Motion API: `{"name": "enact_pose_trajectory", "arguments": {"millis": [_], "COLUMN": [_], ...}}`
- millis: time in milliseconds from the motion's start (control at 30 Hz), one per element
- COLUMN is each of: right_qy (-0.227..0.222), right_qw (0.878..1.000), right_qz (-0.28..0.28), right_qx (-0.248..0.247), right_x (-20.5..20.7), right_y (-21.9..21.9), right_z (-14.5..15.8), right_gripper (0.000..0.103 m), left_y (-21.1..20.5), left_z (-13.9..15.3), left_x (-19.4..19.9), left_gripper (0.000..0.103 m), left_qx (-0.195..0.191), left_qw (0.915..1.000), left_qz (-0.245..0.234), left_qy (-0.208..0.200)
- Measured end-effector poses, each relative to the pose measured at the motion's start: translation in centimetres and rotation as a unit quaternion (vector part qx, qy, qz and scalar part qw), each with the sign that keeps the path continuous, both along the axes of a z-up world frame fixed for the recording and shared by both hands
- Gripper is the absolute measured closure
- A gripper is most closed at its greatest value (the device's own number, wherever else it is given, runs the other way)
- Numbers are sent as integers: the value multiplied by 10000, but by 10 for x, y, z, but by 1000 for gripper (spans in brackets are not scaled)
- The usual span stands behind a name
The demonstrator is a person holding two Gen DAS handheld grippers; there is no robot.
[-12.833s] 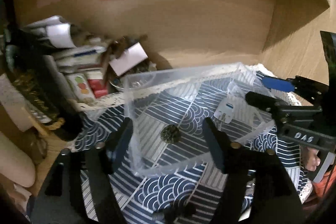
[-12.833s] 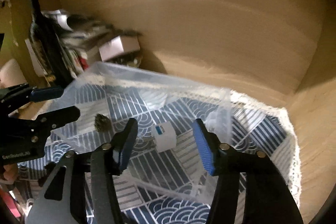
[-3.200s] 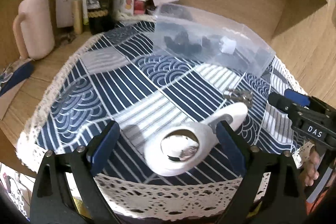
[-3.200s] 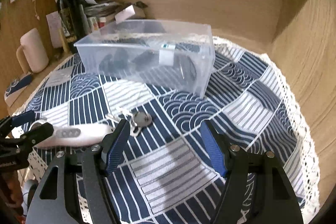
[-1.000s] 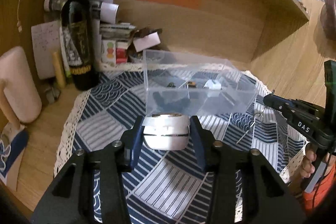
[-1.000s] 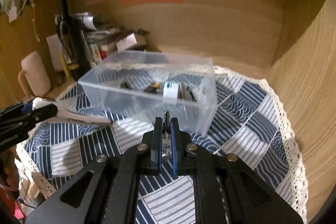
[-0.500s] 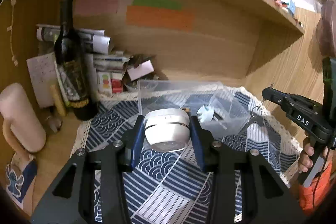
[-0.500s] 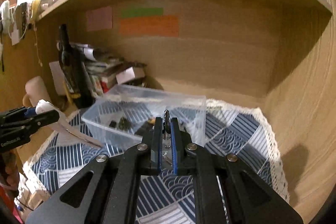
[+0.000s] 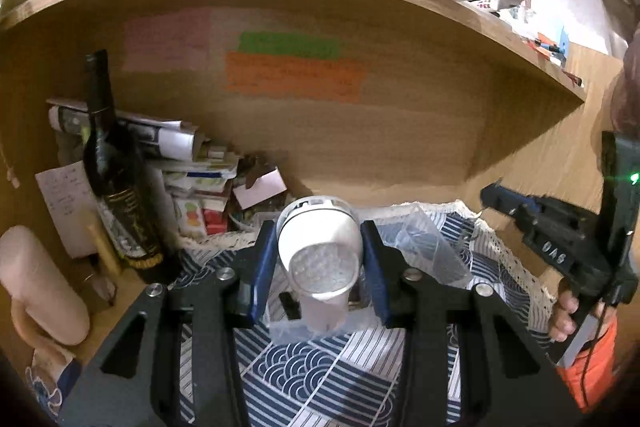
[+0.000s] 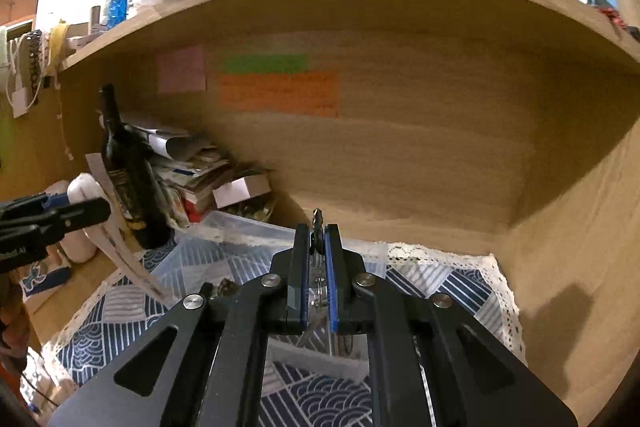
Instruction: Organize rigid objects
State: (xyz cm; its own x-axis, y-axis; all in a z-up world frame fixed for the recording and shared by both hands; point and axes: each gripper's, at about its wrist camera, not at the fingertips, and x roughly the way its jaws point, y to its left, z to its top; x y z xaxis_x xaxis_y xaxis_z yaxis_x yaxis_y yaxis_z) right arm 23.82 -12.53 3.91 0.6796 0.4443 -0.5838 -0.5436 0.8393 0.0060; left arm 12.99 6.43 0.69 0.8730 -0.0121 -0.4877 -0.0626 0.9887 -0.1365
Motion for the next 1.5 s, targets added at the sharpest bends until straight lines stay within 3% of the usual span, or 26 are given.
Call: {"name": "enact_pose_trajectory", "arguments": {"millis": [333, 533, 700, 833, 1167, 1333, 1500], "right_qy": [390, 765, 984, 1096, 1514, 1495, 1228], "right_qw": [9990, 9960, 9933, 9912, 9821, 9829, 9886], "right_qz": [107, 247, 275, 325, 548, 535, 454], "right_qx": [-203, -395, -547, -667, -977, -933, -740], "right_x": [20, 26, 31, 36, 46, 41, 30], "right_y": [13, 22, 26, 31, 51, 50, 41], "right_z": [-28, -54, -70, -80, -111, -108, -83], "right_gripper": [97, 97, 97, 97, 96, 95, 89], "left_y": [-8, -8, -10, 1, 21, 20, 9], "left_z": [7, -23, -47, -59, -82, -76, -60], "left_x": [37, 71, 92, 101, 114, 107, 92], "left_gripper": [62, 62, 62, 62, 61, 56, 53], "left_qx": [41, -298, -326, -553, -464, -426, -228], "left_qw": [9998, 9976, 9952, 9929, 9898, 9901, 9930], "left_qz": [-177, -426, -458, -403, 42, 70, 33], "left_qy": [-28, 466, 795, 974, 1350, 1339, 1157]}}
